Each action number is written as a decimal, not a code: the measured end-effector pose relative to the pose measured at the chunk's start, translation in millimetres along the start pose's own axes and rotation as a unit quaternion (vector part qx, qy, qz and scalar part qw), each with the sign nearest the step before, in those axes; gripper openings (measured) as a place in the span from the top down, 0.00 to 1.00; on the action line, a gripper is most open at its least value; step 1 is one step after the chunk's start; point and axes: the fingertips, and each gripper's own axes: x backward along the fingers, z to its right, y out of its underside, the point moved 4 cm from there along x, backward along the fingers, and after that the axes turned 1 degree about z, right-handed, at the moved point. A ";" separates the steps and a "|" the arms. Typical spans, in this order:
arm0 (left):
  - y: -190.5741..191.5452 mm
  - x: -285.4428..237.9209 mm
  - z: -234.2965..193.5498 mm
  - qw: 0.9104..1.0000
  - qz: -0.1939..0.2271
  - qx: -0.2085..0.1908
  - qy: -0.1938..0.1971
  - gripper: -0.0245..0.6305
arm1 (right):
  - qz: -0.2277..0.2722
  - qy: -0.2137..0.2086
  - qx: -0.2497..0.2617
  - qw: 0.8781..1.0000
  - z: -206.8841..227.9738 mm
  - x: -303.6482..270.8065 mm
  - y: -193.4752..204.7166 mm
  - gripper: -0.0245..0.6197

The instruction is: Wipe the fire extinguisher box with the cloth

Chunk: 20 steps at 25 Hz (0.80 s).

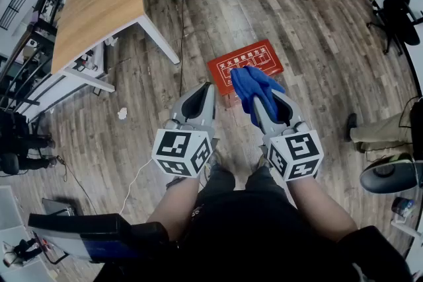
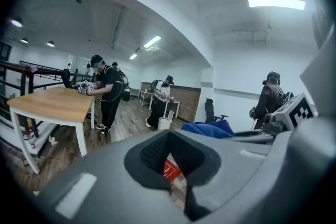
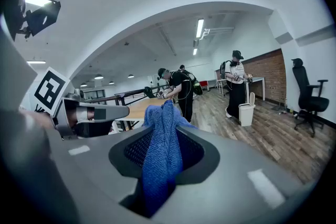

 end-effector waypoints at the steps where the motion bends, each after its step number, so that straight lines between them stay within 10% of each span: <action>1: -2.5 1.6 -12.5 1.000 0.000 0.002 0.003 0.96 | 0.000 0.004 0.000 1.000 -6.8 -9.2 0.3 0.77; 12: 33.7 -48.9 -105.4 0.999 -0.042 0.025 0.021 0.96 | -0.041 0.028 0.017 0.999 -18.3 -123.2 40.7 0.77; 20: 127.9 -151.9 -154.8 0.990 -0.093 0.085 -0.064 0.96 | -0.124 -0.023 0.024 0.992 35.6 -259.0 129.1 0.77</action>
